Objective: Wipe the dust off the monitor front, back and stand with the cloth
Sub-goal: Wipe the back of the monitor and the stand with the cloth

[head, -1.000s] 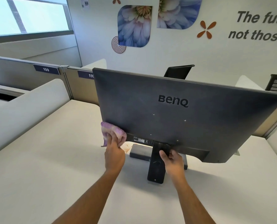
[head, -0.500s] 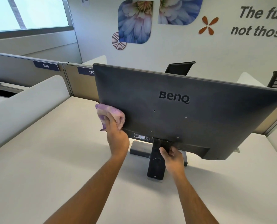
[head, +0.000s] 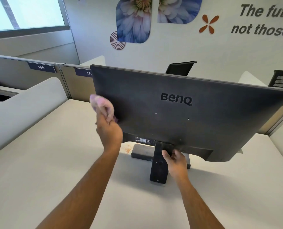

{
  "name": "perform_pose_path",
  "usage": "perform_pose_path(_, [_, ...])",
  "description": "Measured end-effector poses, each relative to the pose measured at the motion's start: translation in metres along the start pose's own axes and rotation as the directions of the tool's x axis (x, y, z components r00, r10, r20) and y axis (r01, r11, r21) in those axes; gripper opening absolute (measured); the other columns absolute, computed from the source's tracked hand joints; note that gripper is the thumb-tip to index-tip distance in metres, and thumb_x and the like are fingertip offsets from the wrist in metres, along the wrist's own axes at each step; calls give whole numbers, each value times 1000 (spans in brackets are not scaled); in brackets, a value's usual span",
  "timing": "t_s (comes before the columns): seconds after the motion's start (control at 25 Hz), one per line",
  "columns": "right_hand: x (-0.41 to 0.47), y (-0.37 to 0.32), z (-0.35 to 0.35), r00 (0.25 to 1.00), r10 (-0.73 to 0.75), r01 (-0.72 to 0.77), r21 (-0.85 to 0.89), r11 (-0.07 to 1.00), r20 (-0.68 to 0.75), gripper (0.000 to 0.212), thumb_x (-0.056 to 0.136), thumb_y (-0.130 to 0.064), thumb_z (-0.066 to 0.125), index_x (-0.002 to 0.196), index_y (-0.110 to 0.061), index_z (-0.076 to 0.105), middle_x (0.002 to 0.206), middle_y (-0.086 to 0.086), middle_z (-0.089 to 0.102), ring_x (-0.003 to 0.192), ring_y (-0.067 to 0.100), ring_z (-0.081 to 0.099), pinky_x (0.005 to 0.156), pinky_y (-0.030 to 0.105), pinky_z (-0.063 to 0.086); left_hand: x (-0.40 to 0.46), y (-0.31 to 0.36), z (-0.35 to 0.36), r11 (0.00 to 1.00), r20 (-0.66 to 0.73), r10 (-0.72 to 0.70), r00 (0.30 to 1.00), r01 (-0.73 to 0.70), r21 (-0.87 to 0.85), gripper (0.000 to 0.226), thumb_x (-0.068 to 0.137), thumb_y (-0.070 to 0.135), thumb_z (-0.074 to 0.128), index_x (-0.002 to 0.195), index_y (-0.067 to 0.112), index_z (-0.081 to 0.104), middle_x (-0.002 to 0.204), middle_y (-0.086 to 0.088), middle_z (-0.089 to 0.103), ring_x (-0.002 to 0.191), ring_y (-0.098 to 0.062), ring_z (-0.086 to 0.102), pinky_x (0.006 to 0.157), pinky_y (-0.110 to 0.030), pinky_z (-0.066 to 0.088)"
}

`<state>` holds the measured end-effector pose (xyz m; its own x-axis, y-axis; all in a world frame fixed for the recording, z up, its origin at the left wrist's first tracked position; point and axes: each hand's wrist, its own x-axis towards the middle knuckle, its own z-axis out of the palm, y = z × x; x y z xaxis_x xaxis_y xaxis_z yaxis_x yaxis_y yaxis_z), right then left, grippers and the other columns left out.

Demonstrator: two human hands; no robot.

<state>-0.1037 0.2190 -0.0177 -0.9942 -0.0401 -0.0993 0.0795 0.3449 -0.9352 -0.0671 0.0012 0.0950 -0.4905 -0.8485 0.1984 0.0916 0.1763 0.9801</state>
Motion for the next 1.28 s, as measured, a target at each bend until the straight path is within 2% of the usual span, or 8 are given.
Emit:
perform_pose_path(0.16, [-1, 1, 0, 1000, 3, -3, 1, 1000, -17, 24, 87, -47, 66, 100, -28, 59, 90, -13, 64, 85, 5, 60, 79, 22, 43, -43, -9, 20, 898, 209, 359, 910, -398, 189, 73, 91, -12, 44, 154, 18, 23, 159, -8, 25, 146, -27, 24, 115, -39, 28])
perform_pose_path(0.36, [0, -1, 0, 998, -63, 62, -37, 997, -21, 12, 91, -32, 66, 96, -23, 61, 99, 2, 71, 79, 10, 62, 76, 29, 50, -93, -71, 6, 472, 655, 630, 416, -876, 102, 55, 91, -6, 54, 143, 3, 40, 154, -19, 27, 143, -39, 25, 103, -60, 40])
perform_pose_path(0.48, [-3, -2, 0, 1000, -17, 17, -3, 1000, -8, 24, 88, -44, 66, 102, -25, 60, 97, -7, 66, 86, 11, 61, 83, 26, 47, -63, -68, -7, 748, 316, 575, 754, -642, 170, 72, 83, -18, 47, 148, 10, 35, 156, -16, 30, 136, -28, 44, 102, -35, 46])
perform_pose_path(0.56, [-2, -2, 1, 1000, -9, 9, -22, 1000, 3, 25, 88, -46, 64, 103, -27, 58, 96, -12, 63, 87, 7, 57, 84, 24, 44, -28, -53, -17, 983, -68, 161, 985, -154, 98, 69, 84, 2, 38, 150, 22, 36, 147, -12, 46, 122, -25, 57, 98, -26, 45])
perform_pose_path(0.72, [-2, -1, 1, 1000, -16, 16, -8, 1000, 4, 27, 88, -47, 63, 104, -26, 58, 96, -12, 63, 89, 7, 57, 84, 24, 45, 12, -39, -13, 982, -127, -187, 974, 181, -57, 45, 96, 25, 35, 138, 33, 50, 117, -5, 63, 102, -26, 64, 93, -35, 54])
perform_pose_path(0.96, [-1, 1, 1, 1000, -5, 5, -8, 1000, -24, 26, 87, -46, 65, 103, -26, 59, 95, -11, 64, 86, 7, 58, 84, 26, 46, -65, -31, 21, 974, 183, 138, 973, -167, 153, 70, 89, -14, 39, 151, 19, 34, 149, -11, 43, 135, -31, 42, 108, -40, 41])
perform_pose_path(1.12, [-2, 0, 1, 999, -40, 40, -10, 999, -34, 28, 88, -44, 67, 103, -21, 63, 95, -6, 70, 89, 13, 65, 79, 27, 50, -106, -27, 19, 771, 479, 539, 693, -635, 51, 58, 96, -4, 47, 148, 16, 30, 158, -8, 24, 147, -27, 23, 113, -36, 34])
perform_pose_path(1.28, [-3, 0, 1, 1000, -6, 6, -11, 1000, 4, 23, 88, -48, 64, 102, -30, 58, 91, -15, 64, 82, 2, 59, 84, 23, 48, -50, 14, 16, 989, -88, 126, 988, -133, -68, 72, 89, -12, 44, 150, 26, 33, 151, -5, 41, 136, -24, 44, 109, -29, 38])
